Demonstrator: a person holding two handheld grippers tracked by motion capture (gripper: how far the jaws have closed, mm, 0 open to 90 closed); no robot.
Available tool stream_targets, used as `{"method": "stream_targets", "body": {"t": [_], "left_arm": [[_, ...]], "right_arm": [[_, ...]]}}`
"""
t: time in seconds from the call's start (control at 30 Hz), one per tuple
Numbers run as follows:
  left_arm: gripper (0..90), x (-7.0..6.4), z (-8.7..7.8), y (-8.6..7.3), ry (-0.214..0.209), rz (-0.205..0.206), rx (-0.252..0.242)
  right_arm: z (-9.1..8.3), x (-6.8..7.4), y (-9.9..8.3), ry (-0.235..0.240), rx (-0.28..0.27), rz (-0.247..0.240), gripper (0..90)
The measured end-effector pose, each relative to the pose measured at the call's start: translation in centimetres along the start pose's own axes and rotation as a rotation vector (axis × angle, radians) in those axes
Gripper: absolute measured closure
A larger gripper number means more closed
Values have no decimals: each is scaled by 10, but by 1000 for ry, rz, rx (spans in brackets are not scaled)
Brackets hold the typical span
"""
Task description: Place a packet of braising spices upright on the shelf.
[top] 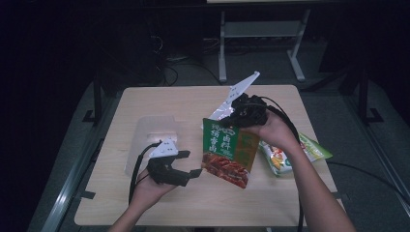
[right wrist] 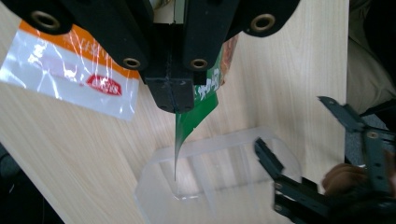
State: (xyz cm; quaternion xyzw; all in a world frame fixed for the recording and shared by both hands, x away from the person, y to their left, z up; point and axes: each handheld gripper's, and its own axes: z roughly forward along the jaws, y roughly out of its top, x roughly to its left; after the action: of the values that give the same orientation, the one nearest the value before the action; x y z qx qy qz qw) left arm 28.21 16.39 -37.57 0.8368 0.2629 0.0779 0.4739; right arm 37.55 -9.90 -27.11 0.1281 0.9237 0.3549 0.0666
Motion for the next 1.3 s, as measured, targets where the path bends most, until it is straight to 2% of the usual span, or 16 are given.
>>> {"method": "stream_targets", "body": {"t": [0.2,0.37,0.43,0.5,0.53,0.57,0.6,0.67,0.77,0.83,0.93,1.0,1.03,1.17,1.23,1.3], "left_arm": [[286,11,11,13,14,-6,16],[344,20,25,22,10,-44,40],[380,23,30,24,5,-60,54],[448,26,33,26,-2,-52,60],[448,27,35,27,-17,-71,59],[507,28,36,28,-25,-68,63],[507,29,38,29,-42,-74,70],[623,28,40,30,-58,-62,74],[730,29,40,31,-57,-36,81],[769,29,39,31,-74,-43,80],[801,29,38,31,-71,-13,78],[819,28,39,30,-76,-8,78],[819,28,39,30,-74,-3,77],[821,27,37,29,-71,5,73],[821,27,36,29,-70,11,72],[821,26,34,28,-67,12,71]], "right_arm": [[2,9,8,16,7,-54,900],[2,15,11,30,9,-86,900],[2,17,12,38,6,-94,900],[3,18,12,44,3,-96,900],[3,19,12,49,-2,-107,900],[4,20,13,54,-2,-114,900],[4,20,13,54,-2,-114,900],[5,21,14,57,-5,-117,899],[6,21,13,52,-2,-114,898],[5,19,12,44,-4,-109,897],[5,16,9,43,-12,-98,894],[4,15,8,44,-4,-87,889],[4,14,7,42,-1,-84,877],[3,9,0,55,9,-49,705],[1,6,-7,46,8,-16,575],[-2,3,-14,47,-13,20,513]]}}
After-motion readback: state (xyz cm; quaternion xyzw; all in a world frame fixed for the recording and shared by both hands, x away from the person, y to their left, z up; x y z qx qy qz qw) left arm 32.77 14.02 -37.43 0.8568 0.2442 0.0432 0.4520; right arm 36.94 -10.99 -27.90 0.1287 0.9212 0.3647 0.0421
